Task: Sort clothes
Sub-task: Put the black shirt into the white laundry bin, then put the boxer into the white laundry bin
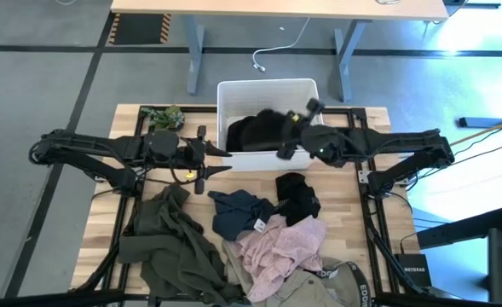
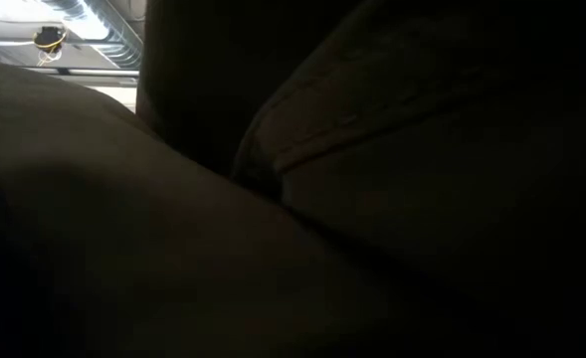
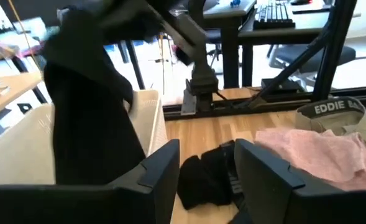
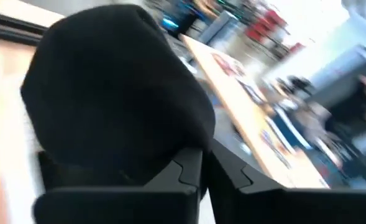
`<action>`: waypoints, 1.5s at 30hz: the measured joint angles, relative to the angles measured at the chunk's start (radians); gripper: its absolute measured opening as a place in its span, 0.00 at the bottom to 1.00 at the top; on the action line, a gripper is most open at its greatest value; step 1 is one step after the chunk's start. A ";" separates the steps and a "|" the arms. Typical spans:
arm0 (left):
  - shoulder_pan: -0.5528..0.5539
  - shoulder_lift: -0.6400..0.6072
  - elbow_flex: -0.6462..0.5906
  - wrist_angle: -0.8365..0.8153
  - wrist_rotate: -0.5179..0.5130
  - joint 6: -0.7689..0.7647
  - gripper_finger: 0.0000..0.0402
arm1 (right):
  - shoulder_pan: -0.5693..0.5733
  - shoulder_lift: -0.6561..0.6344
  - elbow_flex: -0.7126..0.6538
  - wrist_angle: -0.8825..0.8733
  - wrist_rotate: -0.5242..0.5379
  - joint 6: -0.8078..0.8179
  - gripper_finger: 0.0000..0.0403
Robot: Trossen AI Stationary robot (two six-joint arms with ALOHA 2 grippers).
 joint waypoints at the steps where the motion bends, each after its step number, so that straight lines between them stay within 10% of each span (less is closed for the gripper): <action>1: 0.000 -0.003 0.000 -0.012 0.000 -0.005 0.37 | -0.011 -0.003 0.000 -0.015 0.022 0.027 0.10; 13: 0.000 -0.005 0.000 -0.041 0.000 -0.032 0.37 | -0.123 0.003 0.000 -0.123 0.020 0.145 0.44; 23: 0.000 -0.005 -0.001 -0.106 0.000 -0.089 0.37 | 0.046 -0.044 0.000 -0.230 0.028 0.247 0.59; 31: 0.000 -0.005 0.000 -0.105 0.000 -0.116 0.37 | 0.195 -0.050 -0.027 -0.389 -0.547 0.543 0.59; 45: 0.000 -0.005 -0.001 -0.099 -0.001 -0.131 0.37 | 0.267 0.124 -0.368 -0.316 -0.538 0.641 0.59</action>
